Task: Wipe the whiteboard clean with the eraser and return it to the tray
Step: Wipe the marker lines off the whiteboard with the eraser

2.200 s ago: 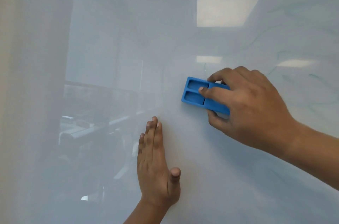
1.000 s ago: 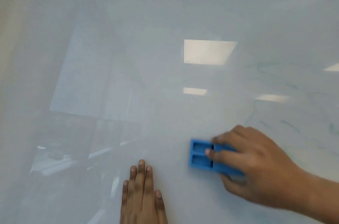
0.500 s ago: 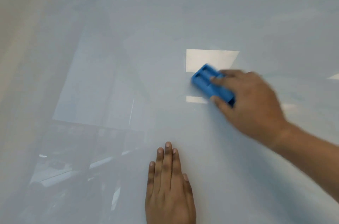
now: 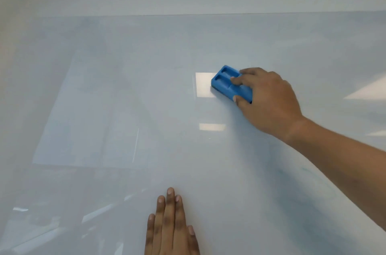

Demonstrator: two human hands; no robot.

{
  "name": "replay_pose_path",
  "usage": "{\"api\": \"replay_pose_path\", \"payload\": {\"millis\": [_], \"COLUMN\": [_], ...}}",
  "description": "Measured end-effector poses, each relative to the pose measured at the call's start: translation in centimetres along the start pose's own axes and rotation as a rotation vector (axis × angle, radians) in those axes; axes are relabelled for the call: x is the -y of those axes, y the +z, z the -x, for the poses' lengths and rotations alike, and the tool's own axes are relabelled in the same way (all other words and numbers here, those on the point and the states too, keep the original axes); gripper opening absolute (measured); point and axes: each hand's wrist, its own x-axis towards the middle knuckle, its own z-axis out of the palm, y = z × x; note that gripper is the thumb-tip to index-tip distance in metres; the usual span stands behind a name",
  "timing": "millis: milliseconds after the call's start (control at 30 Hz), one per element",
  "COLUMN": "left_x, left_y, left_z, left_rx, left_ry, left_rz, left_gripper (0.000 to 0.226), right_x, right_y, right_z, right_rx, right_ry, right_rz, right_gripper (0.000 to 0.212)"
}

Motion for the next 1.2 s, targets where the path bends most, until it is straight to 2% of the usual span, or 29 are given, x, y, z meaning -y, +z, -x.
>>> {"api": "replay_pose_path", "payload": {"millis": [100, 167, 233, 300, 400, 500, 567, 700, 800, 867, 900, 933, 1000, 1100, 1200], "left_x": [0.3, 0.7, 1.4, 1.9, 1.9, 1.5, 1.2, 0.4, -0.8, -1.9, -2.5, -3.1, -4.1, -4.9, -5.2], "left_y": [0.7, 1.3, 2.0, 2.6, 2.8, 2.4, 2.0, 1.3, 0.5, 0.2, 0.1, -0.1, -0.6, -1.9, -3.3], "left_z": [-0.1, -0.3, -0.5, -0.9, -1.2, -0.7, -0.6, -0.7, -0.5, 0.0, 0.3, 0.6, 1.3, 2.7, 3.0], "left_rx": [-0.070, -0.098, -0.111, -0.121, -0.122, -0.102, -0.082, -0.108, -0.117, -0.081, -0.065, -0.049, -0.009, 0.078, 0.142], "left_ry": [0.005, 0.028, 0.071, 0.092, 0.084, 0.056, 0.033, 0.016, 0.066, 0.121, 0.143, 0.153, 0.165, 0.112, 0.068], "left_rz": [0.019, 0.013, -0.005, -0.017, -0.028, -0.004, 0.015, 0.018, -0.004, -0.025, -0.026, -0.019, 0.009, 0.099, 0.153], "left_gripper": [0.056, 0.055, 0.056, 0.058, 0.059, 0.059, 0.060, 0.058, 0.044, 0.050, 0.051, 0.050, 0.048, 0.048, 0.050], "right_x": [3.5, 4.2, 2.6, 0.2, -2.8, -5.4, -6.0, -3.8, -2.8, -3.1, -3.5, -3.9, -4.7, -6.9, -7.0], "right_y": [0.3, 0.2, 0.0, -0.5, -1.4, -2.5, -2.6, -2.1, -1.5, -1.3, -1.3, -1.6, -2.4, -2.6, -1.6], "right_z": [7.1, 12.6, 14.9, 13.8, 8.7, 3.6, 2.9, 9.8, 16.8, 18.3, 17.6, 16.2, 11.4, 5.3, 6.1], "right_rx": [0.147, 0.307, 0.342, 0.275, 0.121, -0.012, -0.013, 0.155, 0.272, 0.273, 0.242, 0.220, 0.116, -0.033, -0.071], "right_ry": [-0.356, -0.620, -0.743, -0.688, -0.463, -0.138, -0.073, -0.326, -0.673, -0.799, -0.774, -0.685, -0.410, -0.096, -0.031], "right_rz": [-0.110, -0.059, -0.009, -0.047, 0.009, -0.017, -0.039, -0.100, -0.075, -0.039, -0.048, -0.074, -0.095, -0.109, -0.101], "right_gripper": [0.029, 0.011, 0.017, 0.008, 0.034, 0.032, 0.029, 0.029, 0.010, 0.004, 0.004, 0.012, 0.031, 0.038, 0.036]}}
